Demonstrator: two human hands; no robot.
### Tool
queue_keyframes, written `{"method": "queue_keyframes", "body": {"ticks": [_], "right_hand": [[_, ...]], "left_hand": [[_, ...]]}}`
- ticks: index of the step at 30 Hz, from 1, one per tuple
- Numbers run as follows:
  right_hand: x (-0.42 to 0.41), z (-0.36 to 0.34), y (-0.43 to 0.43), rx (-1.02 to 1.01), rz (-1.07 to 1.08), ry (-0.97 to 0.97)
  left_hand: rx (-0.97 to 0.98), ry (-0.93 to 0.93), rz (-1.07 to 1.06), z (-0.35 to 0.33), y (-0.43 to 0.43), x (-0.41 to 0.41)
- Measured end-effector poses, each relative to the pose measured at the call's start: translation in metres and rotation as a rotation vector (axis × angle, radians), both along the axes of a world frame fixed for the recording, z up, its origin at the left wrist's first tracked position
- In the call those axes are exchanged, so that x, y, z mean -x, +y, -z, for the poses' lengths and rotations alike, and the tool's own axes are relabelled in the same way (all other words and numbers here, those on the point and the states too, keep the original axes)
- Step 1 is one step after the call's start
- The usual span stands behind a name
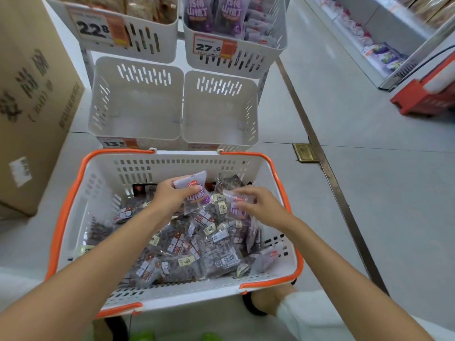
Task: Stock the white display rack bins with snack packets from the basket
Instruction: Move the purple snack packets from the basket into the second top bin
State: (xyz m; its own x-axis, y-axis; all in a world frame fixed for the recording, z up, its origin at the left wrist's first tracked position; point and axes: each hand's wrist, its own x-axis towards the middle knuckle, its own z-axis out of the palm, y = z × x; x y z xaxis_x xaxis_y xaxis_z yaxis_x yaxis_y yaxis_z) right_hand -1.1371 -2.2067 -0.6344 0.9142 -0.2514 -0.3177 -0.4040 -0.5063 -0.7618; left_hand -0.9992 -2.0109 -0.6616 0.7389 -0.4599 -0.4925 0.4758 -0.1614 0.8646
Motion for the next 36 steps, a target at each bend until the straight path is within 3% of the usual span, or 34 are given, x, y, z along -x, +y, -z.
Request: {"method": "queue_keyframes", "body": {"ticks": [4,7,12,15,22,27,33,34,36], "right_hand": [[-0.034,-0.031,0.018,-0.173,0.054,-0.169],[-0.043,-0.029,0.024,-0.082,0.136,-0.288],[-0.024,-0.03,0.019,-0.539,0.356,-0.305],[-0.009,-0.02,0.023,-0.607,0.387,-0.299],[0.007,-0.007,0.023,-0.864,0.461,-0.287],[0.013,-0.003,0.015,-0.591,0.37,-0.169],[0.058,0.001,-0.029,0.08,-0.3,0.533],[0.061,0.009,-0.026,0.193,-0.391,0.568],[0.059,0.017,-0.017,0.285,-0.39,0.442]], "left_hand": [[0.172,0.077,0.158,-0.023,-0.016,0.008],[0.266,0.096,0.201,-0.029,-0.018,0.009],[0.321,0.087,0.39,-0.021,-0.024,0.027],[0.386,0.158,0.422,-0.025,-0.029,0.039],[0.263,0.275,0.468,-0.016,-0.033,0.043],[0.259,0.289,0.406,-0.011,-0.037,0.053],[0.181,0.269,0.242,-0.001,-0.018,0.034],[0.163,0.265,0.243,0.002,-0.015,0.033],[0.124,0.24,0.26,0.009,-0.01,0.032]]}}
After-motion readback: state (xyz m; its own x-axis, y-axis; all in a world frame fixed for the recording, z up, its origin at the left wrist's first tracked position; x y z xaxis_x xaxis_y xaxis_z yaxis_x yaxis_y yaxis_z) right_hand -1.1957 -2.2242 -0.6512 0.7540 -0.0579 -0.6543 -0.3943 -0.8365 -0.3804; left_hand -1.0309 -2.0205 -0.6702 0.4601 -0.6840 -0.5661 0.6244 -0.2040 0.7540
